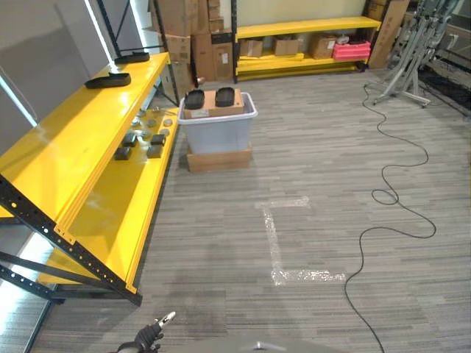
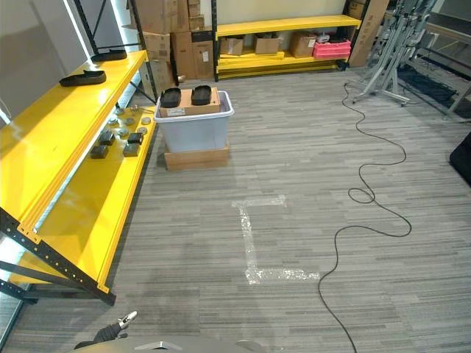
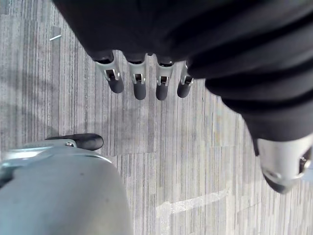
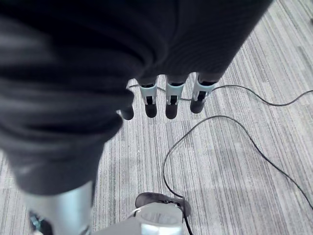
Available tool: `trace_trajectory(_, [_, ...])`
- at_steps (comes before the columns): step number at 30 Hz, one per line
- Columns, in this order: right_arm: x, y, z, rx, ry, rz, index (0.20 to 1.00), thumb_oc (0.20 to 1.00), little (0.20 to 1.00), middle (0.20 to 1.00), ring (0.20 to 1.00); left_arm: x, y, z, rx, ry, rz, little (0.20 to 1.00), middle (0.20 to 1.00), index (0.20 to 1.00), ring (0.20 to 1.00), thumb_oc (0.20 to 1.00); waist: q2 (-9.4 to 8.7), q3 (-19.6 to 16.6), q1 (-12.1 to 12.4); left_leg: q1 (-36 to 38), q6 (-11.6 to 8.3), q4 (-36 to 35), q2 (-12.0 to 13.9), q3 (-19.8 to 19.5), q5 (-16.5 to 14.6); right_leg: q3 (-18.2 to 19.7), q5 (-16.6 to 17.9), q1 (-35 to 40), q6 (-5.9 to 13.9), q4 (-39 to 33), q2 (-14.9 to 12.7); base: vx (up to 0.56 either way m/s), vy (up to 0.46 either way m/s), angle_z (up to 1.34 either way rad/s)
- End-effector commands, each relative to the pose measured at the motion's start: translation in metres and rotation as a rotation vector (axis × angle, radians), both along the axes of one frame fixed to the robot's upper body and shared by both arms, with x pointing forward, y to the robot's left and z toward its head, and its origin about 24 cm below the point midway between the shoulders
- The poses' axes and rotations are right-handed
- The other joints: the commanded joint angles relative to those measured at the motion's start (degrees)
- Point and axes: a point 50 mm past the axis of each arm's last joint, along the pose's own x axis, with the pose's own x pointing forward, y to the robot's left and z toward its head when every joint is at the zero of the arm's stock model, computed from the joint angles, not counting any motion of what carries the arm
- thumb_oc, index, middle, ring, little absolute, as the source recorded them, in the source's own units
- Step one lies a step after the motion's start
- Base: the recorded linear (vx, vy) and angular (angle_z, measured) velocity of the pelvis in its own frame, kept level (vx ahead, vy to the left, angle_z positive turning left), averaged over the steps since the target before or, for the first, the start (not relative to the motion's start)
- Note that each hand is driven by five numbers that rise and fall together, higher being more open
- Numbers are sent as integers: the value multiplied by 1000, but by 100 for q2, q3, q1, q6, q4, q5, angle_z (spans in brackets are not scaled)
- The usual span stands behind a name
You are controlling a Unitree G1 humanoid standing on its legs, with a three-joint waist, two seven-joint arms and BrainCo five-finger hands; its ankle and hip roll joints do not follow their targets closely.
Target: Move parts from the plastic box to the shelf.
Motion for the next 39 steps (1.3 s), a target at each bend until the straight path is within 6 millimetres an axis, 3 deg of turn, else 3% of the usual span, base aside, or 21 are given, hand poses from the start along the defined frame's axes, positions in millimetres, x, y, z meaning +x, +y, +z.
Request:
trace_trajectory(1, [10,5,-1,-9,16,29,1000,1000,1000,1000,1000,15,3,3,15,-44,-20,1000,1000,1000,1000,1000,-254,164,-14,162,-128,-373,-61,132,-188,-78,941,876,742,-1846,-390,0,0,0])
trace_trajectory(13, [20,6,-1,22,22,18,1000,1000,1000,1000,1000,11,20,3,139,13,64,1000,1000,1000,1000,1000,-361,192,1,147,-120,-360,-61,91,-136,-52,969,886,731,-1846,-367,5,-3,0])
trace_trajectory(39, [21,6,-1,40,44,93,1000,1000,1000,1000,1000,9,20,0,202,68,93,1000,1000,1000,1000,1000,-428,235,-19,131,-64,-224,-112,69,-217,-10,910,876,740,-1689,-423,0,0,0])
